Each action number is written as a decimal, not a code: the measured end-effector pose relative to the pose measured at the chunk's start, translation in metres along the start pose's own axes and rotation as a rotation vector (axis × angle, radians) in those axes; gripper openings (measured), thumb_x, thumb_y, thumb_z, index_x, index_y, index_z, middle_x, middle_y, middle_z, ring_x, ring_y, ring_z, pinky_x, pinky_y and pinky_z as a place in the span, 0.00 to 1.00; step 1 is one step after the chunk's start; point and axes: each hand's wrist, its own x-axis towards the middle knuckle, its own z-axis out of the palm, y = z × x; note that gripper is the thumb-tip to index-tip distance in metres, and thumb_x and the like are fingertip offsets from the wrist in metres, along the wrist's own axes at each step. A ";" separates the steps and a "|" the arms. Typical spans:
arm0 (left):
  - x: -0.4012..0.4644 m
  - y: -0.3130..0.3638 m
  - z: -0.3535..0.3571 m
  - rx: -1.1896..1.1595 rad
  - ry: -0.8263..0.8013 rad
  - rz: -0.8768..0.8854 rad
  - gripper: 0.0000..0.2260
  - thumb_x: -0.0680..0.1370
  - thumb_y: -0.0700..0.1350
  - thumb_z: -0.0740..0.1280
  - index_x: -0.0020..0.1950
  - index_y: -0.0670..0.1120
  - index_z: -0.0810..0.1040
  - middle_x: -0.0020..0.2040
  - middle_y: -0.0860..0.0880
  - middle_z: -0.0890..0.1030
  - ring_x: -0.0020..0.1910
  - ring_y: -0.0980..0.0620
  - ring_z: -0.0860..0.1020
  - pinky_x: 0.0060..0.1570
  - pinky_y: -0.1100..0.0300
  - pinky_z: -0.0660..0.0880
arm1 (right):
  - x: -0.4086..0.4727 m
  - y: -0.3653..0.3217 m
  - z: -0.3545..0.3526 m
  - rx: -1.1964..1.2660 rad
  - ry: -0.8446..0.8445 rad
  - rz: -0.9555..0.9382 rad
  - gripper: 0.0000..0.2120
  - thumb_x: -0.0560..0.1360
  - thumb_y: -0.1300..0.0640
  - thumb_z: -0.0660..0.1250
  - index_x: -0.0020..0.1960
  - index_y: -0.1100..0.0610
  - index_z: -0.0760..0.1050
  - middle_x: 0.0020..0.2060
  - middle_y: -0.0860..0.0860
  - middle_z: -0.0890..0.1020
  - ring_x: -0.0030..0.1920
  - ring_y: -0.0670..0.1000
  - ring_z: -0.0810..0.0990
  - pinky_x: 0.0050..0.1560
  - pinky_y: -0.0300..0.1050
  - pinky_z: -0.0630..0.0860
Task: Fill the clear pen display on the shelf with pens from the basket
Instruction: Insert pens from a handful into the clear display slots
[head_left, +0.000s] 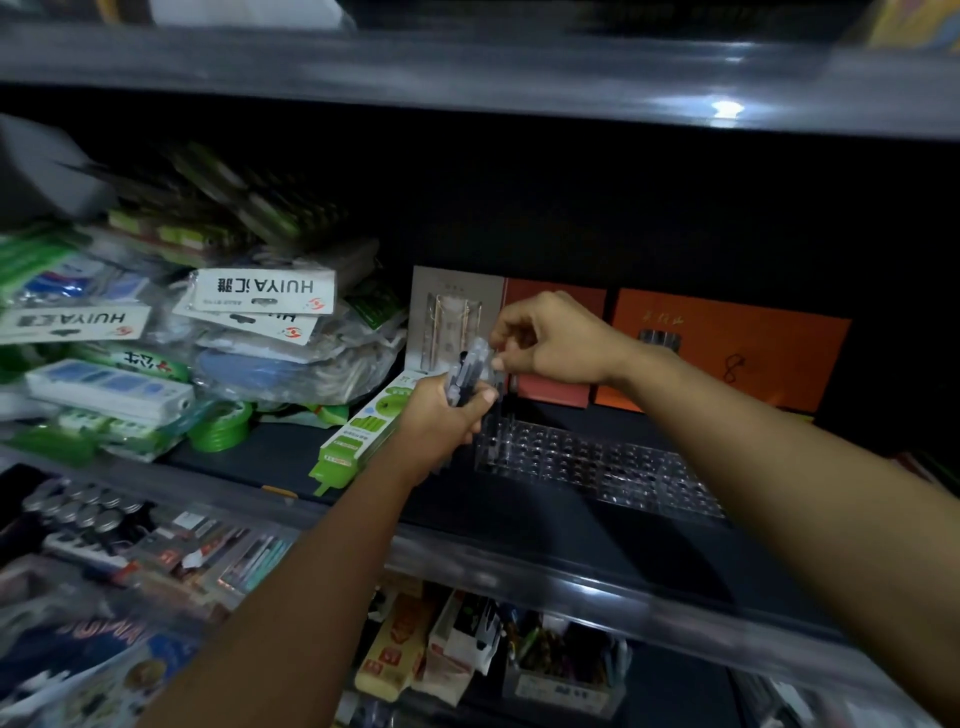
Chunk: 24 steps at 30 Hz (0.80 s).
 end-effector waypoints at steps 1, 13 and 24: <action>-0.002 0.002 0.001 0.004 0.004 0.009 0.04 0.77 0.41 0.67 0.42 0.45 0.77 0.28 0.48 0.74 0.23 0.61 0.71 0.26 0.66 0.71 | -0.001 -0.003 0.000 0.000 0.019 -0.003 0.05 0.71 0.59 0.74 0.44 0.60 0.80 0.33 0.47 0.80 0.30 0.37 0.74 0.34 0.31 0.71; -0.021 0.024 0.002 -0.004 0.106 0.086 0.15 0.76 0.41 0.69 0.32 0.52 0.69 0.27 0.54 0.71 0.25 0.60 0.68 0.31 0.61 0.66 | -0.007 -0.035 -0.003 0.096 0.130 0.049 0.05 0.70 0.64 0.73 0.41 0.61 0.76 0.35 0.53 0.80 0.35 0.48 0.78 0.40 0.49 0.79; -0.027 0.013 -0.015 0.028 0.052 0.045 0.05 0.75 0.44 0.70 0.42 0.48 0.75 0.25 0.58 0.72 0.27 0.61 0.71 0.27 0.69 0.67 | -0.007 -0.031 -0.032 0.217 0.334 0.196 0.11 0.68 0.68 0.70 0.35 0.56 0.72 0.30 0.54 0.75 0.30 0.48 0.72 0.31 0.39 0.68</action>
